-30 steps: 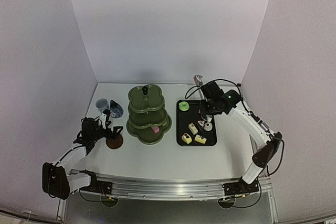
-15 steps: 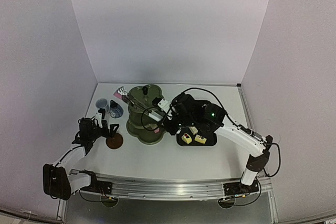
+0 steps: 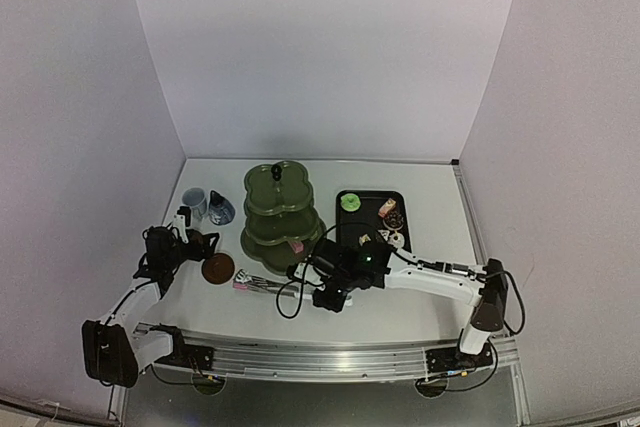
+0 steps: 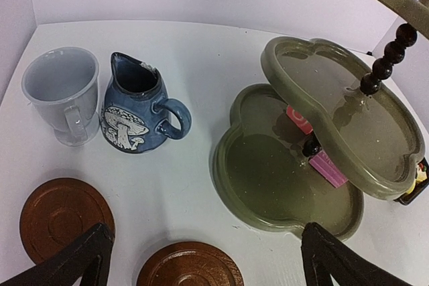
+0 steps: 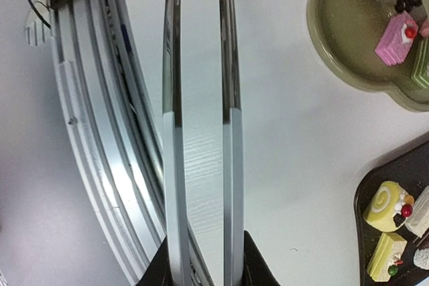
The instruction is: Serve the afternoon tea
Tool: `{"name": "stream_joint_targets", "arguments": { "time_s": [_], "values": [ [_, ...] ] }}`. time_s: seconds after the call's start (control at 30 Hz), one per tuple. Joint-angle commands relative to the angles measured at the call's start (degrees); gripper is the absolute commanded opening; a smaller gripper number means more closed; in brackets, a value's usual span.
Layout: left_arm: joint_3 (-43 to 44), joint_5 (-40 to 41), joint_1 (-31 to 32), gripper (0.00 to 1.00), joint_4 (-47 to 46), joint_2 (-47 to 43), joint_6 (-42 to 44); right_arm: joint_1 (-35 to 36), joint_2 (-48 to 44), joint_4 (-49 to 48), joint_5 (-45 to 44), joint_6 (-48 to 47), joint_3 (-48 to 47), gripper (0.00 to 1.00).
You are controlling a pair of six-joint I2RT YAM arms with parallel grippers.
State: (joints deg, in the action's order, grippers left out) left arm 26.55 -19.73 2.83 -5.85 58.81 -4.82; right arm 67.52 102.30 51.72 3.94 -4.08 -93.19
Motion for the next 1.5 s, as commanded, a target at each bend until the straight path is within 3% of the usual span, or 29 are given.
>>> {"name": "stream_joint_targets", "arguments": {
  "time_s": [0.0, 0.3, 0.87, 1.17, 1.47],
  "values": [
    [-0.1, -0.3, -0.3, 0.98, -0.7, -1.0, -0.4, -0.4, -0.9, -3.8, -8.5, 0.9, 2.8, 0.00],
    [-0.1, -0.8, -0.3, 0.98, -0.7, -0.9, -0.1, -1.9, 3.9, -7.7, -18.2, 9.5, 4.1, 0.00],
    [-0.3, -1.2, -0.3, 0.98, -0.8, -1.2, 0.2, -4.9, 13.4, -9.1, -20.5, 14.7, -1.0, 0.00],
    [-0.2, -1.3, -0.3, 0.98, -0.8, -1.1, 0.2, -5.0, 12.7, -8.9, -18.1, 14.7, -0.7, 0.31],
    [0.0, -1.4, -0.3, 0.98, -0.7, -0.7, 0.2, -5.0, 8.6, -6.4, -17.0, 14.5, 0.1, 0.35]
  ]
}}
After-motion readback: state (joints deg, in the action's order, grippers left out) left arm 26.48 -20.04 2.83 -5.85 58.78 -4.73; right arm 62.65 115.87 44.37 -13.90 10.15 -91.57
